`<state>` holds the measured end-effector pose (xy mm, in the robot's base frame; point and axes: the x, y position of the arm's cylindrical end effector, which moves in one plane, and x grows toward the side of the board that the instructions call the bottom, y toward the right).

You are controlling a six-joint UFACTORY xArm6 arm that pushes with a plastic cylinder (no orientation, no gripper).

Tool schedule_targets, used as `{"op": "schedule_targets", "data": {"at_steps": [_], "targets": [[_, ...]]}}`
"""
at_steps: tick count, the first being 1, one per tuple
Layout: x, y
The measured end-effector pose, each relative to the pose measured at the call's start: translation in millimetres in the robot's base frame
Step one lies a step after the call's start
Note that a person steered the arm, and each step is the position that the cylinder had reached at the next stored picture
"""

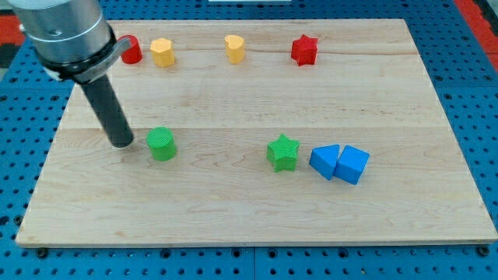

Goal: Point the arm diagonal top right to the red star

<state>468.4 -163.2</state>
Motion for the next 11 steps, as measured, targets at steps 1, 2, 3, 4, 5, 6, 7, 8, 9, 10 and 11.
{"op": "schedule_targets", "data": {"at_steps": [1,2,3,4,5,6,7,8,9,10,11], "targets": [[4.3,96.5],[11.8,159.7],[9.0,105.5],[5.1,104.4],[-11.4,107.5],[-70.9,185.8],[-113.6,309.7],[-133.0,363.7],[-155.7,396.7],[-216.4,460.2],[-245.6,408.8]]}}
